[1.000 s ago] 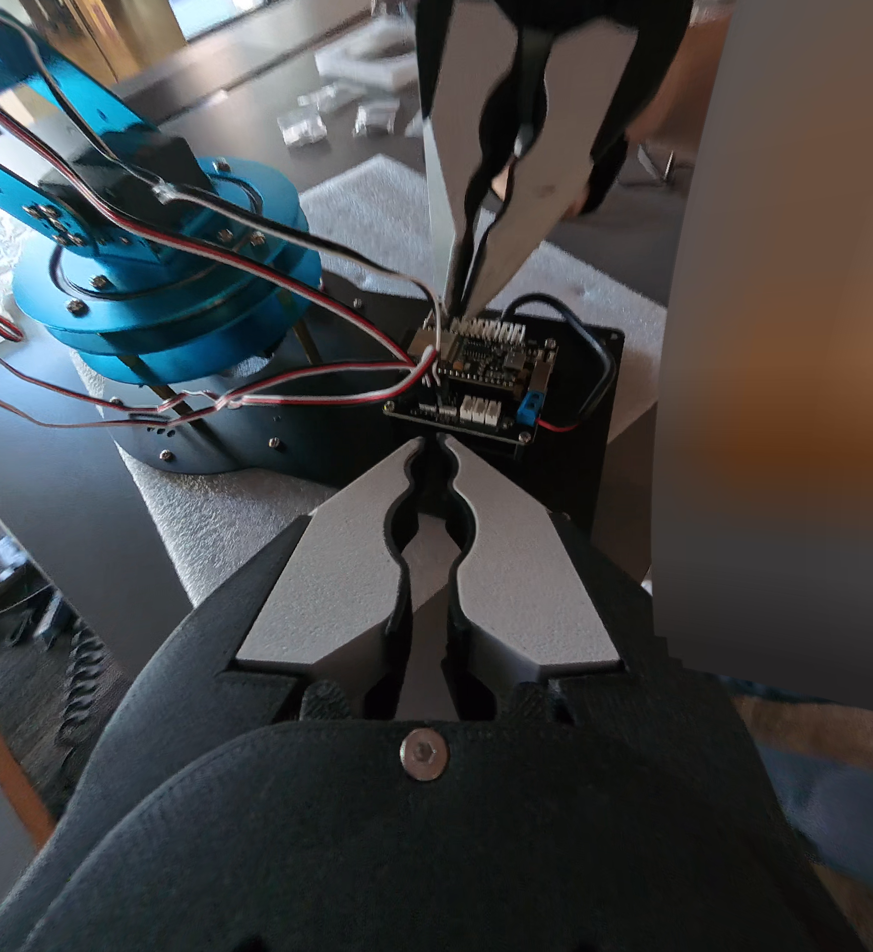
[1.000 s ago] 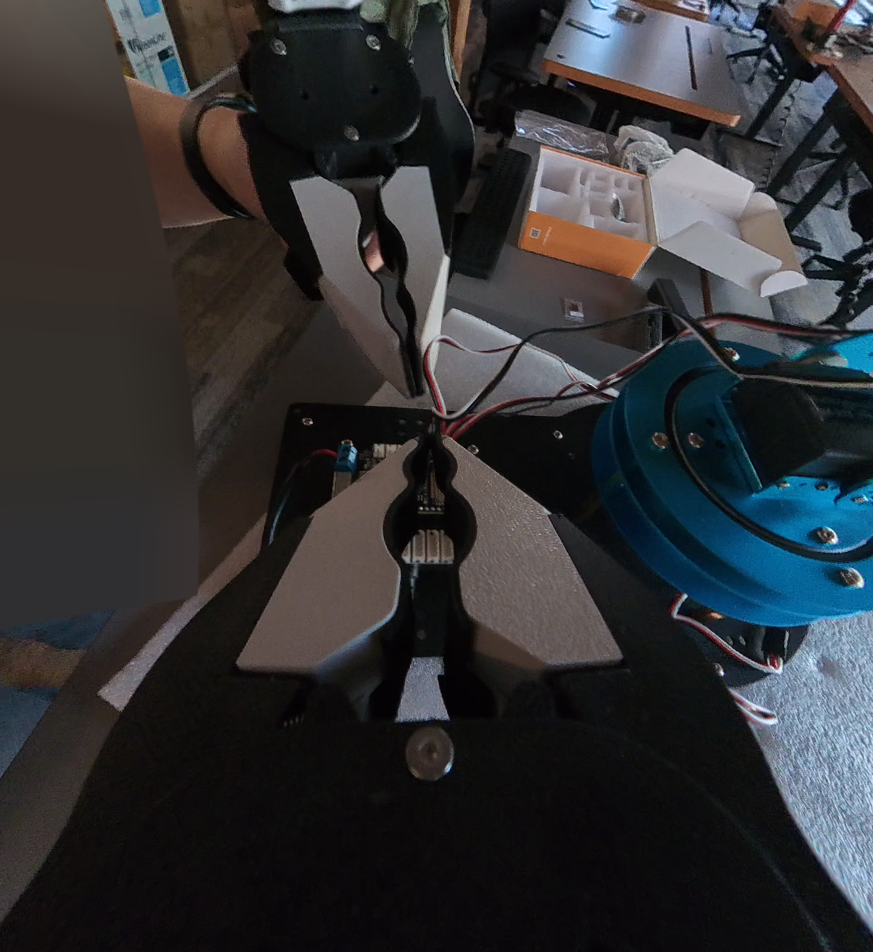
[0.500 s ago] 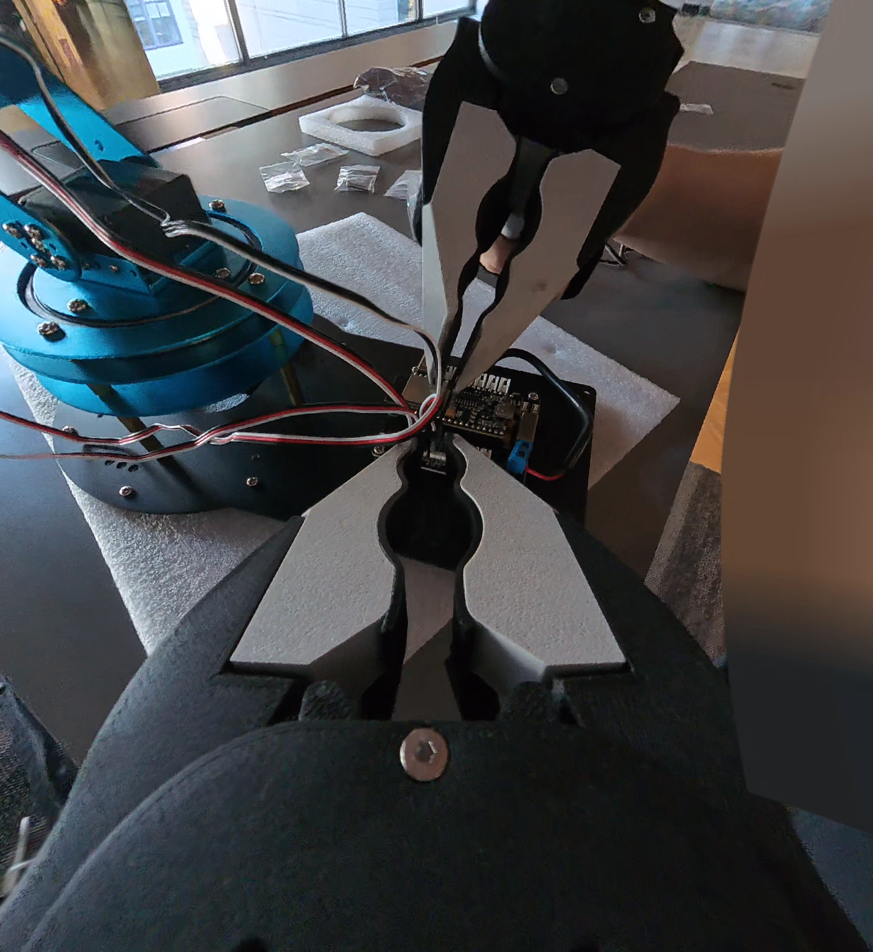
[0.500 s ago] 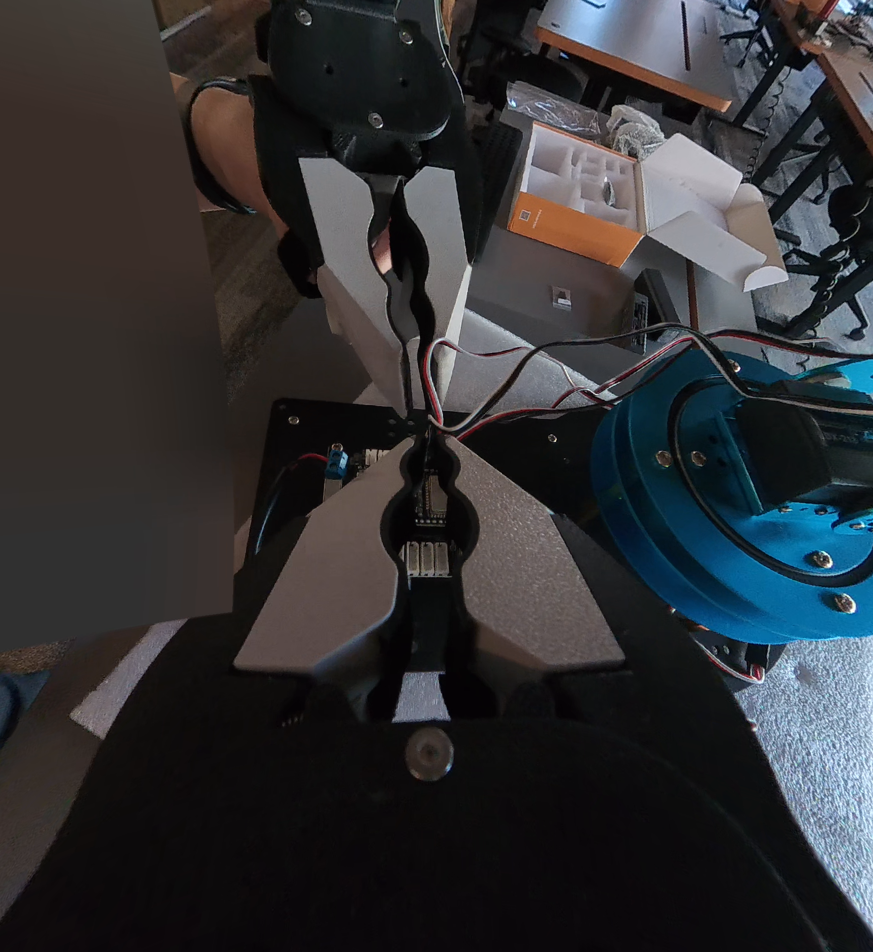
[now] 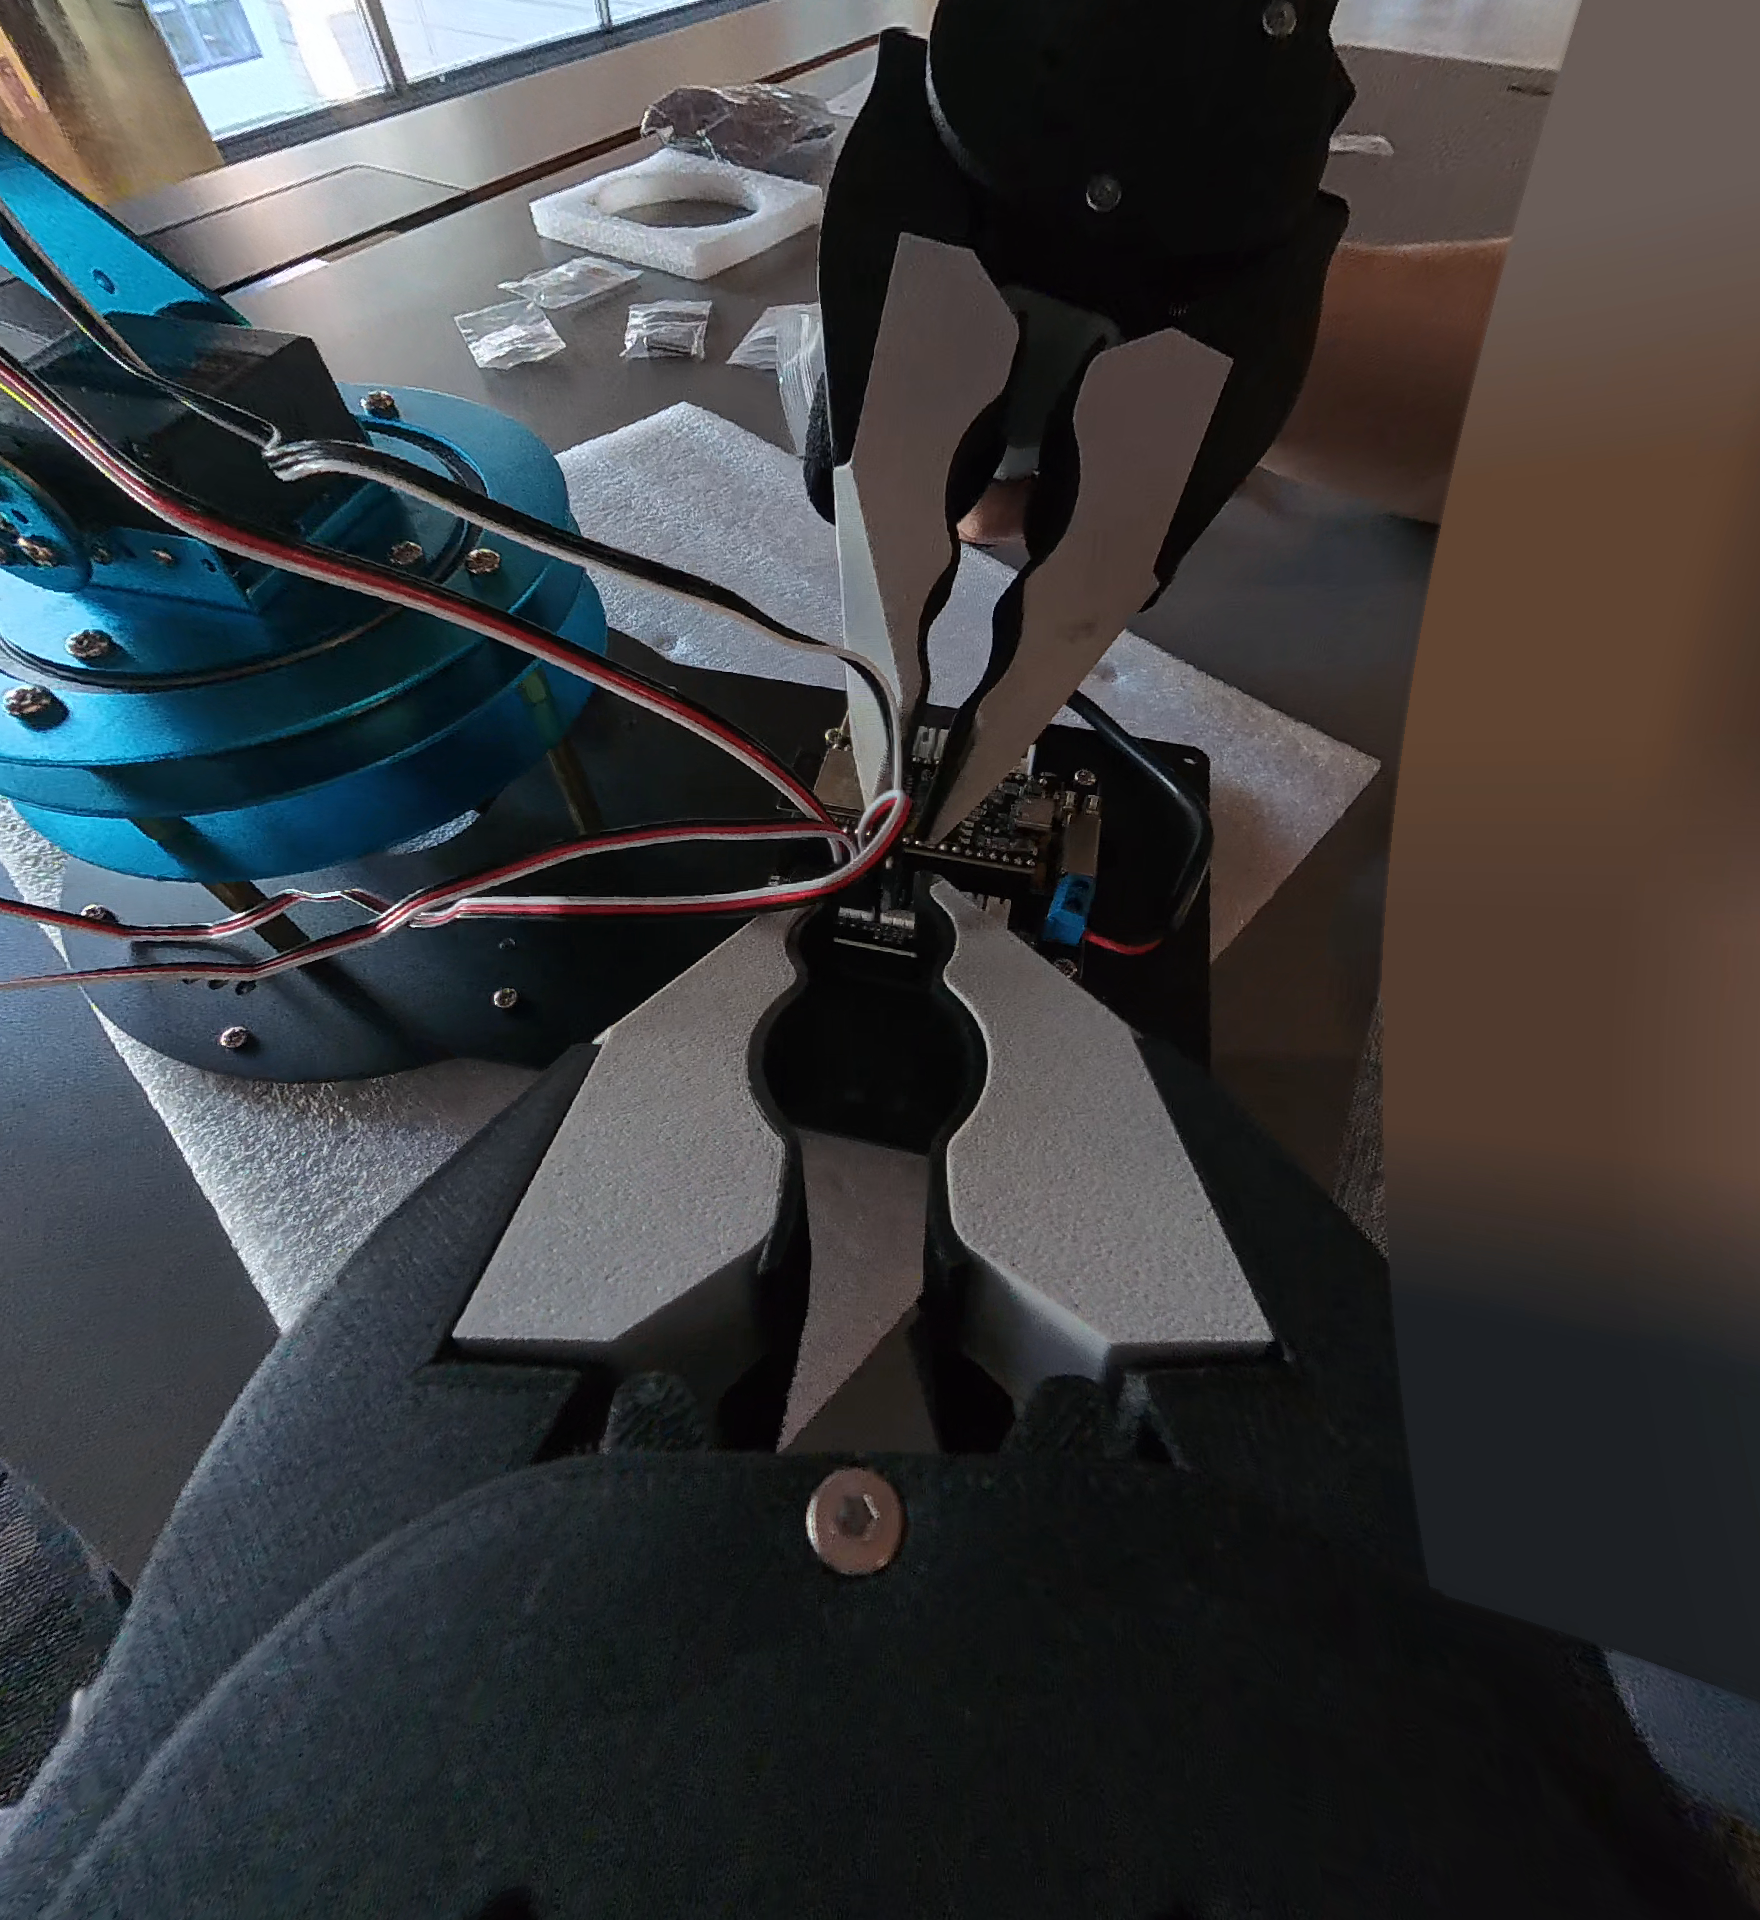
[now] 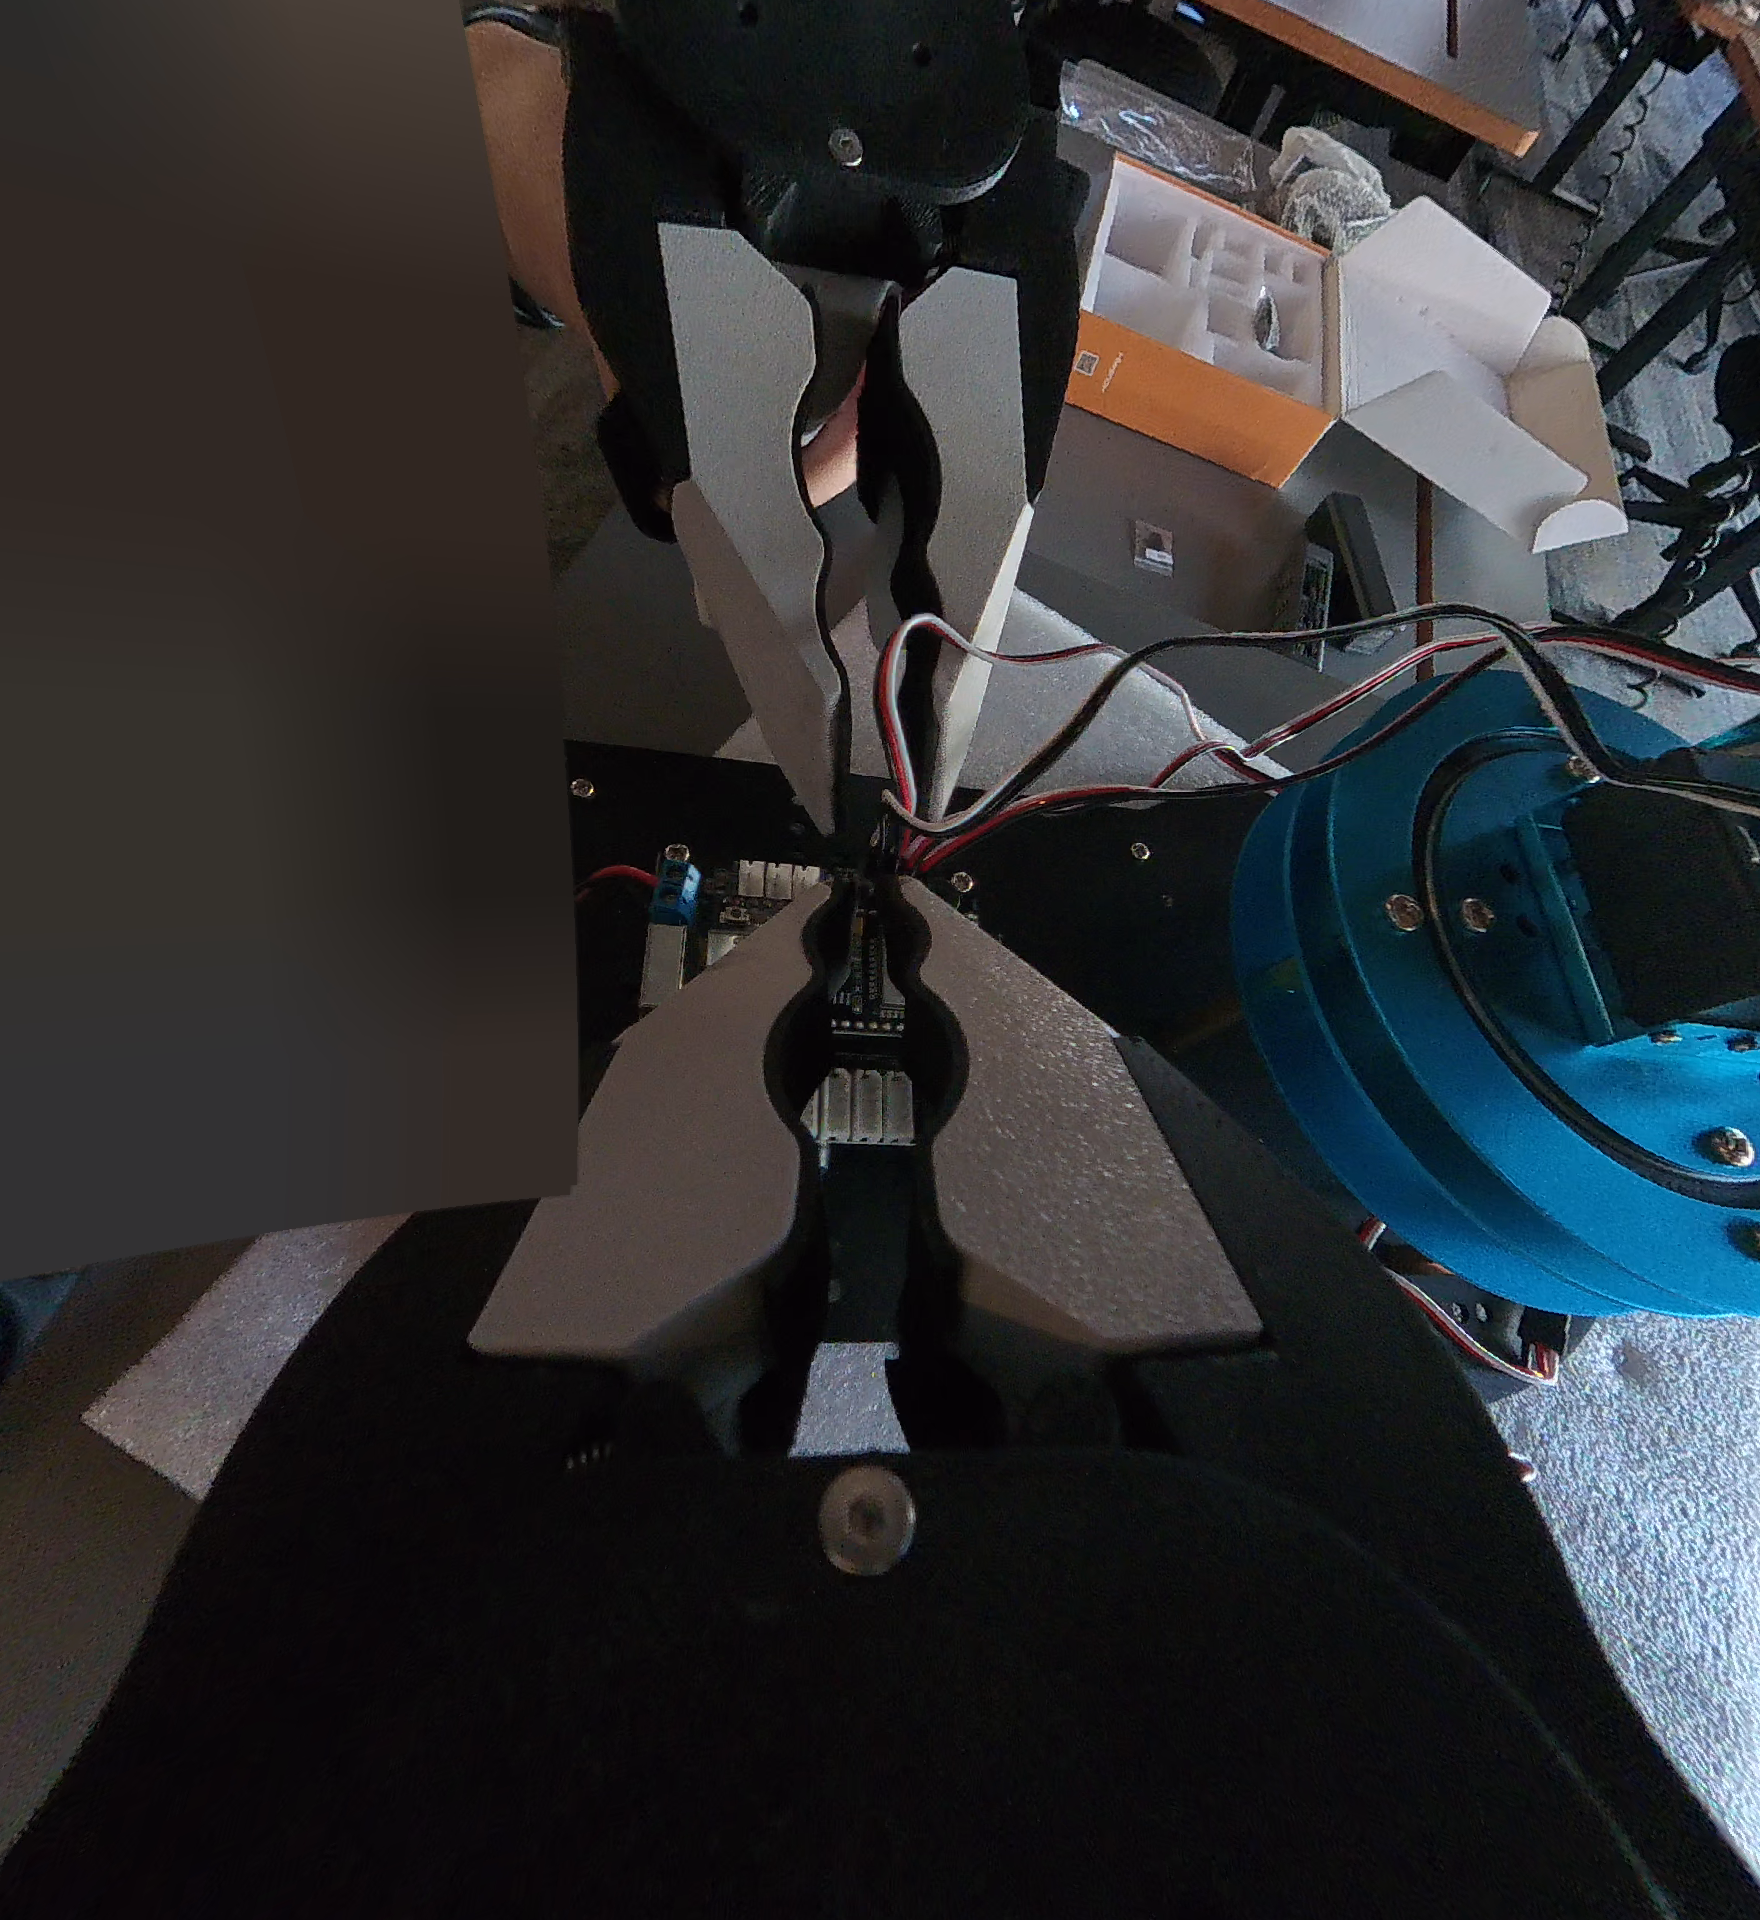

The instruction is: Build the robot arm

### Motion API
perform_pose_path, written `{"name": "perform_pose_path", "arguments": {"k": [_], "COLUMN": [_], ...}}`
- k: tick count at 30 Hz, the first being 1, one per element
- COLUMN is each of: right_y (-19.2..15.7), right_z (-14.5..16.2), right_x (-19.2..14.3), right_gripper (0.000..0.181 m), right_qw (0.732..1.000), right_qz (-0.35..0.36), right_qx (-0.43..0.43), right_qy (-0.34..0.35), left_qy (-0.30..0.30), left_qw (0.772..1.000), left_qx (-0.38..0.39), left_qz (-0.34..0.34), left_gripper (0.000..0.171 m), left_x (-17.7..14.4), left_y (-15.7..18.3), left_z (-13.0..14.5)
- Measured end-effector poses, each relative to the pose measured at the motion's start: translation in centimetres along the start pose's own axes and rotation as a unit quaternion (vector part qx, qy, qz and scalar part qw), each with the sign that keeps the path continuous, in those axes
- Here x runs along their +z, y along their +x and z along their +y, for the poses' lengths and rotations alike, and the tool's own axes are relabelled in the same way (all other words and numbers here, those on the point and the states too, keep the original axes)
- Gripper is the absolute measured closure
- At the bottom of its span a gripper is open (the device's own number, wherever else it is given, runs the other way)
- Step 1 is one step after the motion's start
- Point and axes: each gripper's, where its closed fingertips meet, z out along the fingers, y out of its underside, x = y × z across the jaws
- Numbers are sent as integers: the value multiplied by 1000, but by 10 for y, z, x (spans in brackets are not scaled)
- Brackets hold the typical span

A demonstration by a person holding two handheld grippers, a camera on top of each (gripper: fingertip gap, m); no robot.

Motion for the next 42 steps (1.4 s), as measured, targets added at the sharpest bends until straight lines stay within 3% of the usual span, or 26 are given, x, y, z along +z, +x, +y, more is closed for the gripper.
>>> {"name": "perform_pose_path", "arguments": {"k": [1,42], "right_y": [0,-5], "right_z": [0,-3], "right_x": [0,-1], "right_gripper": [177,181], "right_qw": [1000,1000], "right_qz": [-2,-7], "right_qx": [2,23], "right_qy": [1,-16], "left_qy": [0,2], "left_qw": [1000,1000], "left_qx": [0,12], "left_qz": [0,18], "left_gripper": [160,169], "left_x": [0,2], "left_y": [0,1], "left_z": [0,-1]}}
